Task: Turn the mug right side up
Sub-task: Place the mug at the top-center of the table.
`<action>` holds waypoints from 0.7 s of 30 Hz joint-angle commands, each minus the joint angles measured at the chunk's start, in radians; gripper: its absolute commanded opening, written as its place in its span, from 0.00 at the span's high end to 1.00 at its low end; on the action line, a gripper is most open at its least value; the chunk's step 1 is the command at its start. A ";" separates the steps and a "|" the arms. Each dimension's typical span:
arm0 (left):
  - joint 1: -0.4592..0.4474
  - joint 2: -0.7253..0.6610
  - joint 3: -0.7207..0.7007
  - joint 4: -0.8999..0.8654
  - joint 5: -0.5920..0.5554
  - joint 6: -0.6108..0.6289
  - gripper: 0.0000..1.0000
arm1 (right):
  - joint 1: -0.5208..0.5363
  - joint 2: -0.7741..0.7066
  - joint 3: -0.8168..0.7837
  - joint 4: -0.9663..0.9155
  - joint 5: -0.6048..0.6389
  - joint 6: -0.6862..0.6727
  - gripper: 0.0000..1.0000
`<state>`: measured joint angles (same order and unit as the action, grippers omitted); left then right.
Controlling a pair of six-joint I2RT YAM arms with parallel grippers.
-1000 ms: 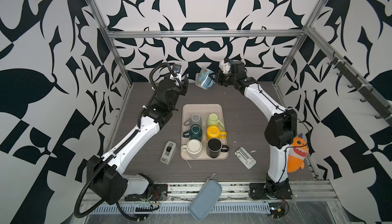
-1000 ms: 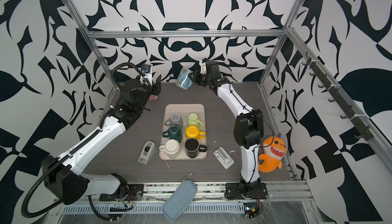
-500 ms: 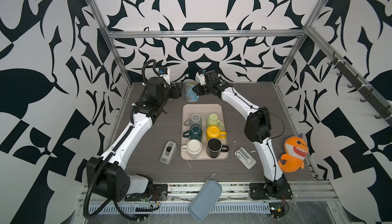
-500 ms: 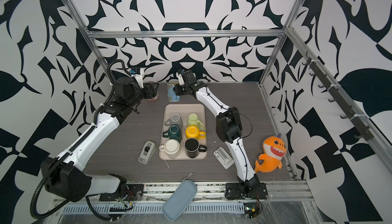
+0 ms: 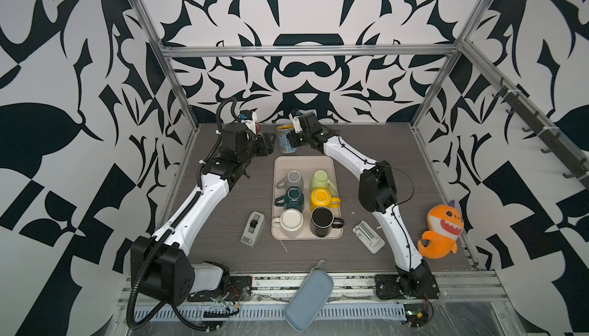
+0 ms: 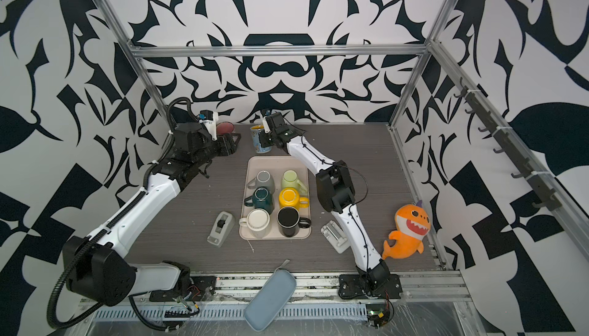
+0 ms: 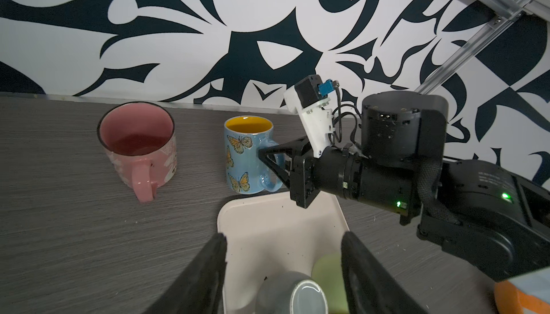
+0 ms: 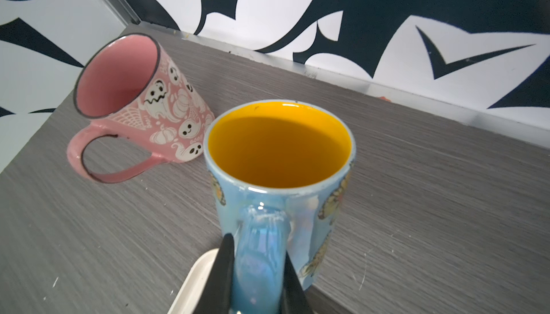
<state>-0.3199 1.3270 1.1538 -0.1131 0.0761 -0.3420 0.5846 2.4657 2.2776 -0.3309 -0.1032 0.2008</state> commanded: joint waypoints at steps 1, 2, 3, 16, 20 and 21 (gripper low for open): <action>0.012 -0.034 -0.018 0.013 0.012 -0.014 0.36 | 0.013 -0.041 0.098 0.171 0.025 -0.022 1.00; 0.012 -0.035 -0.022 0.015 0.013 -0.014 0.36 | 0.015 -0.035 0.100 0.175 0.026 -0.024 1.00; 0.014 -0.038 -0.027 0.017 0.011 -0.014 0.36 | 0.018 -0.027 0.103 0.184 0.027 -0.027 1.00; 0.024 -0.084 -0.077 0.038 -0.011 -0.014 0.35 | 0.048 0.093 0.186 0.240 0.030 -0.012 1.00; 0.026 -0.093 -0.093 0.039 -0.021 -0.015 0.35 | 0.059 0.104 0.176 0.245 0.035 -0.009 1.00; 0.028 -0.095 -0.096 0.041 -0.022 -0.015 0.35 | 0.060 0.105 0.172 0.246 0.034 -0.003 1.00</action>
<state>-0.2985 1.2552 1.0840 -0.0853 0.0666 -0.3443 0.6285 2.6087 2.4039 -0.1856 -0.0643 0.1883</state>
